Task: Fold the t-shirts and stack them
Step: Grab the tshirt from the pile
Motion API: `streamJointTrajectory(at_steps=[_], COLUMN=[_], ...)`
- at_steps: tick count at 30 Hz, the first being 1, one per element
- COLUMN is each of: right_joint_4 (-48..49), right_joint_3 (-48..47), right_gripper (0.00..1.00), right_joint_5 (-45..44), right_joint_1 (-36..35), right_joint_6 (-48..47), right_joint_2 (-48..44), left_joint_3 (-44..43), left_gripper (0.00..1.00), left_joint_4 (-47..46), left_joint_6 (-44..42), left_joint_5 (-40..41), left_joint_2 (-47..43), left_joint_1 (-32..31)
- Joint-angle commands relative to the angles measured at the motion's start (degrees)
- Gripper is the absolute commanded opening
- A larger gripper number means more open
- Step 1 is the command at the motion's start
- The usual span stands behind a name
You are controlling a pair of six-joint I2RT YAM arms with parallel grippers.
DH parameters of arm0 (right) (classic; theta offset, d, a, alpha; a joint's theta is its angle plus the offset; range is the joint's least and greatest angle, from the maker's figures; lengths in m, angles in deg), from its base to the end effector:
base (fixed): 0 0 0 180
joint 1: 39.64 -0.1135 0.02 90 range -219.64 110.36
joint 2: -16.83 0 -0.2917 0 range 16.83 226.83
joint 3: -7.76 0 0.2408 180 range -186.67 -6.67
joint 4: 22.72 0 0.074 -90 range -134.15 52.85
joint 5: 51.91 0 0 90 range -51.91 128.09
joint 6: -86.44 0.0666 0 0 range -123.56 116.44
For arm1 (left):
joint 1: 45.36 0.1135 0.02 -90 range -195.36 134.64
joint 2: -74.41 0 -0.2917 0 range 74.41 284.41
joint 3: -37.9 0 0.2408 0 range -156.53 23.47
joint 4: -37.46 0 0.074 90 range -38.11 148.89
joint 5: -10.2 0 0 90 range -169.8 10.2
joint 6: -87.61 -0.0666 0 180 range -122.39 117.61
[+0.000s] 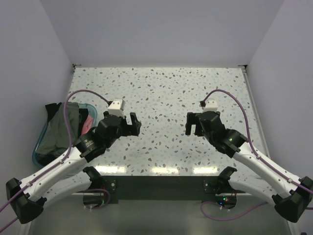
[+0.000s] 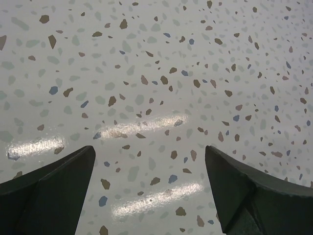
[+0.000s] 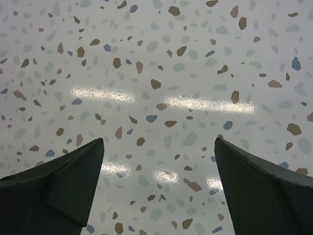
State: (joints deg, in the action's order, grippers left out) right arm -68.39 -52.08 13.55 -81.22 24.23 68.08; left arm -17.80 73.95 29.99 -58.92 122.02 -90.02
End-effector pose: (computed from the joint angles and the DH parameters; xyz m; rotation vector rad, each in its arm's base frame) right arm 0.1552 0.1007 0.2958 -0.0270 2.1596 0.2242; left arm 0.1458 -0.1107 0.2980 -0.0046 2.0634 -0.4658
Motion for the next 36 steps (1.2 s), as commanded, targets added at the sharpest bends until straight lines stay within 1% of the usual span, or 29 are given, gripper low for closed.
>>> streamJointTrajectory(at_steps=[1,8,12,13,14,15,16,18,19,20,21,22,23,25,26,27,28,30,31,33,34,36], right_joint_4=[1.6,-0.2,-0.6,-0.8,-1.4,-1.5,-1.5,-0.9,-0.6,-0.2,0.6,0.8,1.1,2.1,2.5,3.5,4.1,5.2,5.2,5.2,5.2,5.1], right_joint_3=[-0.2,-1.5,-1.6,-1.7,-2.1,-2.3,-2.5,-2.7,-2.8,-3.0,-3.1,-3.3,-3.7,-4.1,-4.2,-4.3,-4.3,-4.4,-4.6,-5.0,-5.0,-4.9], right_gripper=[0.99,0.99,0.99,0.99,0.99,0.99,0.99,0.99,0.99,0.99,0.99,0.99,0.99,0.99,0.99,0.99,0.99,0.99,0.99,0.99,0.99,0.99], right_joint_5=[-1.0,-1.3,-0.6,-0.5,-0.5,-0.5,-0.5,0.1,0.6,1.1,1.9,2.4,2.6,4.2,4.8,5.4,6.6,7.6,7.9,8.1,8.2,8.1], right_joint_1=[-0.1,-0.1,-0.1,-0.1,-0.1,-0.1,-0.1,-0.1,-0.1,-0.1,-0.1,-0.1,-0.1,-0.1,-0.1,-0.1,-0.1,-0.1,-0.1,-0.1,-0.1,-0.1], right_joint_6=[-0.2,-0.1,-0.6,-0.7,-1.0,-0.9,-1.0,-1.0,-1.1,-1.2,-1.2,-1.2,-1.1,-0.9,-0.6,-0.5,-0.3,0.1,0.2,0.2,0.2,0.1], right_joint_2=[-1.1,-0.4,-0.5,-0.1,0.3,0.3,1.0,1.6,2.3,2.7,3.2,3.6,4.6,5.5,6.3,6.8,7.0,7.9,8.2,8.5,8.6,8.3], left_joint_3=[0.2,-1.6,-2.8,-4.4,-7.6,-7.6,-12.1,-16.3,-19.6,-21.1,-22.2,-23.7,-23.8,-24.3,-24.6,-24.6,-24.7,-24.4,-23.6,-21.8,-21.0,-19.0], left_gripper=[1.0,1.0,1.0,1.0,1.0,1.0,1.0,1.0,1.0,1.0,1.0,1.0,1.0,1.0,1.0,0.98,0.97,0.93,0.91,0.87,0.86,0.81], left_joint_4=[-1.2,-0.4,0.9,3.2,8.5,8.5,15.2,21.3,25.4,26.1,26.2,26.4,25.9,23.9,23.3,21.5,20.5,18.3,17.7,15.8,15.0,13.4], left_joint_6=[0.8,1.1,2.5,3.6,6.9,8.6,10.3,14.2,14.5,13.5,10.6,9.6,8.5,4.5,3.5,1.6,0.9,0.7,0.9,2.8,3.4,5.6], left_joint_5=[2.0,2.4,4.2,7.3,13.5,17.1,20.8,27.7,30.9,30.5,29.2,29.3,29.4,27.5,26.3,22.6,20.2,14.4,13.6,12.0,11.0,9.0], left_joint_2=[-1.2,-1.0,-0.9,-0.6,0.5,0.5,1.7,2.7,3.1,3.1,3.1,3.0,3.3,5.1,6.3,7.7,10.5,13.4,16.1,19.6,20.6,23.5], left_joint_1=[0.0,0.0,0.0,0.0,0.0,0.1,0.4,2.5,4.1,9.5,12.6,15.3,20.4,26.2,32.5,35.8,42.1,47.5,50.6,52.8,55.0,56.4])
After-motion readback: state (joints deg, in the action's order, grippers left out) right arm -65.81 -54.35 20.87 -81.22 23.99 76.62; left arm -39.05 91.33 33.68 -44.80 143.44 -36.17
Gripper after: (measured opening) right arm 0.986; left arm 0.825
